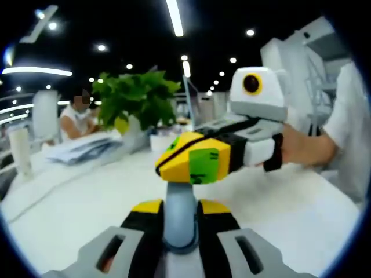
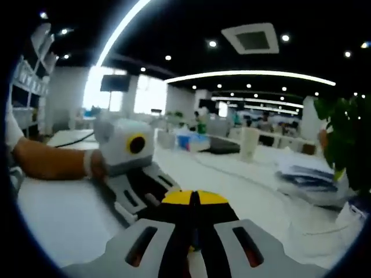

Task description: Pick up the paper insert the paper into the punch align the paper edges press the punch to punch holes

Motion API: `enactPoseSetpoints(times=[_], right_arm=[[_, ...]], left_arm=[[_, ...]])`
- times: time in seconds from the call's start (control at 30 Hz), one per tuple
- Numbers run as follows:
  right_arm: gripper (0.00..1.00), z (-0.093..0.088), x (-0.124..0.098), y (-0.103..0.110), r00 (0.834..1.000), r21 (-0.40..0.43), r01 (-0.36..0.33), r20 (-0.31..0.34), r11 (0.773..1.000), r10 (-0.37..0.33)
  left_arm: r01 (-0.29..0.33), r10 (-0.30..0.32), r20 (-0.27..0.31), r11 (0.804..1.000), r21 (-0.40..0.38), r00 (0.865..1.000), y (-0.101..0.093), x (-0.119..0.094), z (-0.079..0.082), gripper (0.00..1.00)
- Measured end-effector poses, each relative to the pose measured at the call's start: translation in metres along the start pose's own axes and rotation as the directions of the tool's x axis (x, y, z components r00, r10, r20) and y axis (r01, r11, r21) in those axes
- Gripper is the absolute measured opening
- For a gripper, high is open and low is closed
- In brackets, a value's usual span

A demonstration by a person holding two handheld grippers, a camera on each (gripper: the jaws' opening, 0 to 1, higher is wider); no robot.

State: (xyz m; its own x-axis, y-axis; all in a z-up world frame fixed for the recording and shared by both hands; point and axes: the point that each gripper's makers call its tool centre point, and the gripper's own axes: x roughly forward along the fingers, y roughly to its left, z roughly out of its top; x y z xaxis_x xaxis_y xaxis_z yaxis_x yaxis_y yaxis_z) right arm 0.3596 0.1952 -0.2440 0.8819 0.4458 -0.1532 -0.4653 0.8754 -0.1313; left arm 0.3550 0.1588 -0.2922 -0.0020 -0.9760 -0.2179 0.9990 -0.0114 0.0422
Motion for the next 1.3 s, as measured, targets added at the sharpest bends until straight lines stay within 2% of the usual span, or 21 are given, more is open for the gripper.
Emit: enactPoseSetpoints(times=[0.1,0.27,0.33,0.43,0.5,0.6,0.63,0.67,0.7,0.8,0.87,1.1,1.2,1.27,1.3], right_arm=[[0.04,0.000,-0.001,0.002,1.000,-0.014,0.017,-0.018,1.000,-0.017],[0.02,-0.010,-0.004,-0.008,0.998,0.131,0.028,-0.067,0.991,-0.019],[0.02,-0.011,-0.005,-0.010,0.998,0.158,0.029,-0.051,0.987,-0.021],[0.02,-0.012,-0.005,-0.010,0.998,0.177,0.043,-0.051,0.983,-0.035],[0.02,-0.025,-0.005,-0.015,0.994,0.167,0.070,-0.091,0.984,-0.056],[0.02,-0.041,-0.005,-0.018,0.996,0.262,0.065,-0.072,0.963,-0.048],[0.02,-0.043,-0.005,-0.019,0.998,0.308,0.059,-0.052,0.949,-0.046],[0.02,-0.039,-0.004,-0.021,0.999,0.317,0.041,-0.016,0.948,-0.038],[0.02,-0.042,-0.005,-0.022,0.999,0.322,0.048,-0.036,0.945,-0.038],[0.02,-0.043,-0.005,-0.021,0.999,0.346,0.038,-0.016,0.937,-0.035],[0.02,-0.042,-0.005,-0.019,0.999,0.348,0.040,-0.013,0.937,-0.037],[0.03,-0.038,-0.006,-0.014,0.999,0.294,0.052,-0.015,0.954,-0.050],[0.03,-0.017,-0.009,-0.013,0.998,0.282,0.033,0.050,0.959,-0.049],[0.03,-0.011,-0.010,-0.013,0.998,0.281,0.035,0.042,0.959,-0.049],[0.03,-0.010,-0.010,-0.012,0.998,0.249,0.041,0.031,0.968,-0.050]], left_arm=[[0.001,-0.001,0.000,1.000,0.001,1.000,-0.001,0.000,0.000,0.25],[0.000,0.000,-0.001,1.000,0.001,1.000,-0.003,0.000,-0.001,0.25],[-0.001,0.001,0.000,1.000,0.001,1.000,-0.004,0.000,-0.001,0.25],[-0.002,0.002,0.000,1.000,0.000,1.000,-0.004,0.000,-0.001,0.25],[-0.001,0.001,-0.001,1.000,-0.001,1.000,-0.004,0.000,-0.001,0.25],[-0.001,0.001,-0.002,1.000,-0.001,1.000,-0.004,0.000,-0.001,0.25],[-0.001,0.001,-0.002,1.000,0.000,1.000,-0.004,0.000,-0.001,0.25],[-0.001,0.001,-0.002,1.000,-0.002,1.000,-0.004,0.000,-0.001,0.25],[-0.001,0.001,-0.001,1.000,-0.003,1.000,-0.004,0.000,0.000,0.25],[0.000,0.000,-0.001,1.000,-0.004,1.000,-0.004,0.000,0.000,0.25],[0.000,0.000,-0.001,1.000,-0.005,1.000,-0.004,0.001,0.000,0.25],[-0.002,0.002,-0.005,1.000,-0.011,1.000,-0.005,0.001,-0.001,0.25],[-0.001,0.001,-0.005,1.000,-0.012,1.000,-0.006,0.001,-0.001,0.25],[0.000,0.000,-0.004,1.000,-0.013,1.000,-0.006,0.001,-0.001,0.25],[0.000,0.000,-0.005,1.000,-0.014,1.000,-0.006,0.001,-0.001,0.25]])
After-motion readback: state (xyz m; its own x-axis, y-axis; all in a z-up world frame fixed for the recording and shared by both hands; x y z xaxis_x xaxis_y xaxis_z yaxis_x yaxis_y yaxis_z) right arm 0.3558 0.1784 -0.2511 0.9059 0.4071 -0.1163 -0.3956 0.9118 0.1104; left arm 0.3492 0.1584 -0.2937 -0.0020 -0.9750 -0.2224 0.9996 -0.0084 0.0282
